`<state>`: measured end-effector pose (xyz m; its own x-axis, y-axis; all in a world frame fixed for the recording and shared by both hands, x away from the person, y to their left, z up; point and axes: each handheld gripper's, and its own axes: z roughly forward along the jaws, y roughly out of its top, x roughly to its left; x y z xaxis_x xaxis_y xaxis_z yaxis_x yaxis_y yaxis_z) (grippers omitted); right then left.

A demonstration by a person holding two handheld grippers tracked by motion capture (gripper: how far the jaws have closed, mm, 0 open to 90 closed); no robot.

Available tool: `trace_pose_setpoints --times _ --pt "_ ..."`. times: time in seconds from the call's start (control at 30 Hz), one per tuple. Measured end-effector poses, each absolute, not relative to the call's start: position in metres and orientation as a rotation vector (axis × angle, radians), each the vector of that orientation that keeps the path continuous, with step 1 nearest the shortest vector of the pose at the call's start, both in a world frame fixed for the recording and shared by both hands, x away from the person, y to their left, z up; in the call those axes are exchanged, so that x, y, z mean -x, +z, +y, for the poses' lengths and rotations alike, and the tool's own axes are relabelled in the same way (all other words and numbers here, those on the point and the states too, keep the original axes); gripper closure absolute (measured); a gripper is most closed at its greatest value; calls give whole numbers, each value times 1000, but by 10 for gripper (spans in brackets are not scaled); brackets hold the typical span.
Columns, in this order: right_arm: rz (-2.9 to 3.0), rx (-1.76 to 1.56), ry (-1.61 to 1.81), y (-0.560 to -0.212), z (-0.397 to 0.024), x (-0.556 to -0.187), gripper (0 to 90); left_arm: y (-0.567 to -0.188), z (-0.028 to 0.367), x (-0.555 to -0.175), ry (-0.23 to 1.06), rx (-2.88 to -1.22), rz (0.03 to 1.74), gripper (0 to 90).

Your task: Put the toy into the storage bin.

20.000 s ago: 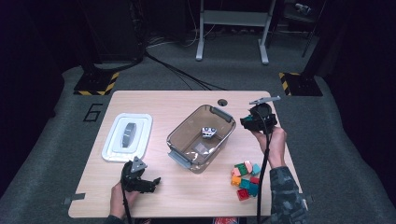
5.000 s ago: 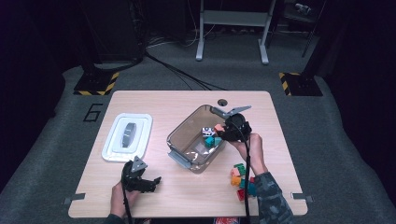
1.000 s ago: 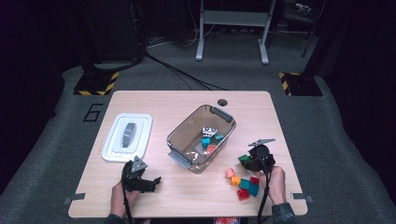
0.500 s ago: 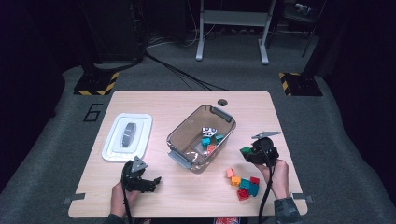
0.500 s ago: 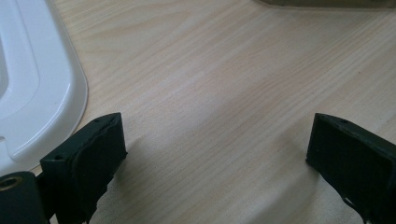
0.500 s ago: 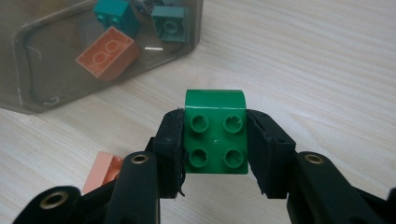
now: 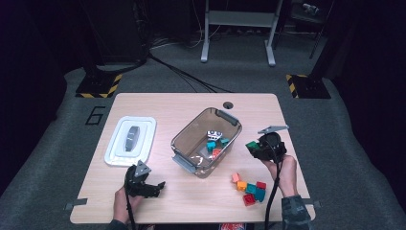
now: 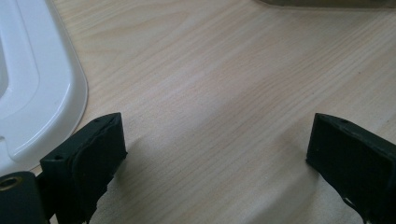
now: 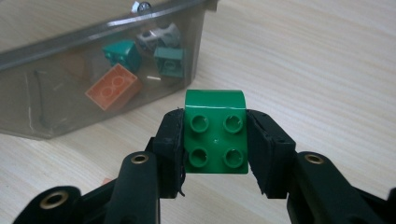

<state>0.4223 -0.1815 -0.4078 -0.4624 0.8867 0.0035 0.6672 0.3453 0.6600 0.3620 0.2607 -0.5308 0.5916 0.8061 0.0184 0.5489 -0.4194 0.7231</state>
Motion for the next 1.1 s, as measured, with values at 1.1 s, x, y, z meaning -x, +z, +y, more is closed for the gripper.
trace_pose_setpoints --times 1.1 --pt "2262 -1164 882 -344 -132 -445 585 -531 261 -362 479 -2133 1067 45"
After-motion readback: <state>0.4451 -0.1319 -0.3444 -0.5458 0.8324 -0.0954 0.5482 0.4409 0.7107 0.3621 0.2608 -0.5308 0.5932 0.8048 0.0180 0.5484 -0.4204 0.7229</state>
